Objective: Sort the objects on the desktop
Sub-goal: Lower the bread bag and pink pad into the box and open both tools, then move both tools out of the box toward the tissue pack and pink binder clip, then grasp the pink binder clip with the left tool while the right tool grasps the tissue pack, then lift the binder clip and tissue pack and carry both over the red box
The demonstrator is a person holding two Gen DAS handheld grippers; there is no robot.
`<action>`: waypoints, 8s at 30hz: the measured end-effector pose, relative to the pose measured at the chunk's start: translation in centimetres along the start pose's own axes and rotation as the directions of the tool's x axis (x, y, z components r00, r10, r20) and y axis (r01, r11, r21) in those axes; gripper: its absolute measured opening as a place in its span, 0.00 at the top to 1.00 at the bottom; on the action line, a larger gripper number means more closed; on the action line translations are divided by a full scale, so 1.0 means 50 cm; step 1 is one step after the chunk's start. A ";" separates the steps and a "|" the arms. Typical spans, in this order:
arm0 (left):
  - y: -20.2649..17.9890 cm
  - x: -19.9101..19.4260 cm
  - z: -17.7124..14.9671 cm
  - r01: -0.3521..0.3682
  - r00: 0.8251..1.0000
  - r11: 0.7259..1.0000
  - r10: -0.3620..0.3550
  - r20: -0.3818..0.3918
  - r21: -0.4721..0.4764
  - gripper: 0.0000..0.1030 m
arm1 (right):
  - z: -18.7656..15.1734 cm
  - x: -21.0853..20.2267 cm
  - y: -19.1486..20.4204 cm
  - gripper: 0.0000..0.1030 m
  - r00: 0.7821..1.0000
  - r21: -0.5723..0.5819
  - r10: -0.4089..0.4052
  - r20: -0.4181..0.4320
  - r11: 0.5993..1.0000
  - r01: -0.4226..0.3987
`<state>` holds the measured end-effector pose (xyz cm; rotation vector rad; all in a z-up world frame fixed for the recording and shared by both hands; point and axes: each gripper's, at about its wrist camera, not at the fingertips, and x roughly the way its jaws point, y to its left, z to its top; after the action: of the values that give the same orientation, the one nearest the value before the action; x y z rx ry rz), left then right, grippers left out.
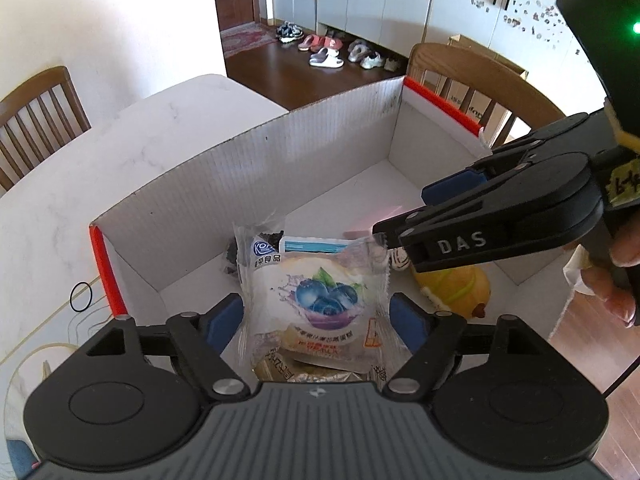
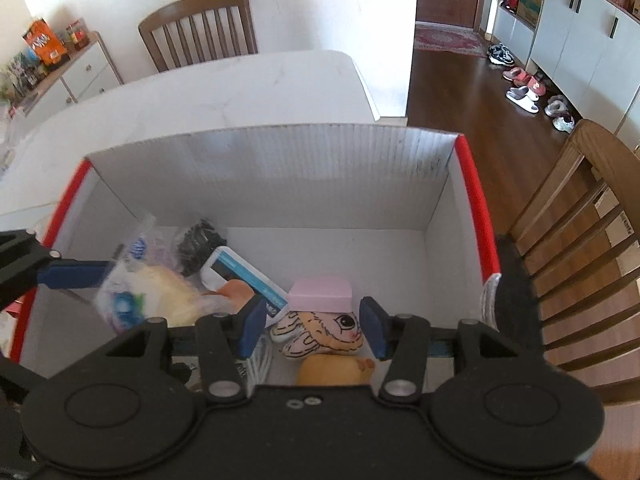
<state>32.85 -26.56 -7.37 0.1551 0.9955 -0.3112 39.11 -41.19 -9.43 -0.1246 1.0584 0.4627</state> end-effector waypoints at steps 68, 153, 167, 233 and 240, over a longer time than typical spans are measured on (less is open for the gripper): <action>0.352 -0.320 -0.386 0.056 0.963 0.993 -0.026 0.267 -0.103 0.01 | -0.163 -0.193 0.471 0.17 0.960 -0.023 0.096 0.264 0.995 -0.094; 0.451 -0.148 -0.427 0.071 0.986 0.997 -0.066 0.155 -0.025 0.48 | -0.116 0.054 0.557 0.65 0.996 0.131 -0.020 0.083 0.991 0.009; 0.408 -0.271 -0.403 0.108 0.972 0.990 -0.086 0.217 -0.091 0.48 | -0.141 -0.079 0.546 0.65 0.988 0.149 0.064 0.142 0.985 -0.085; 0.187 -0.049 -0.310 0.263 0.958 0.889 -0.286 0.004 0.376 0.12 | -0.143 -0.209 0.215 0.64 0.975 0.224 -0.053 0.217 0.975 0.003; 0.199 -0.035 -0.316 0.258 0.960 0.899 -0.279 0.007 0.354 0.13 | -0.136 -0.199 0.217 0.64 0.976 0.228 -0.057 0.211 0.974 0.008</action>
<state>22.60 -12.61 -14.54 0.3318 0.8968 -0.7459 24.98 -36.65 -2.88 0.1088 0.8858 0.3153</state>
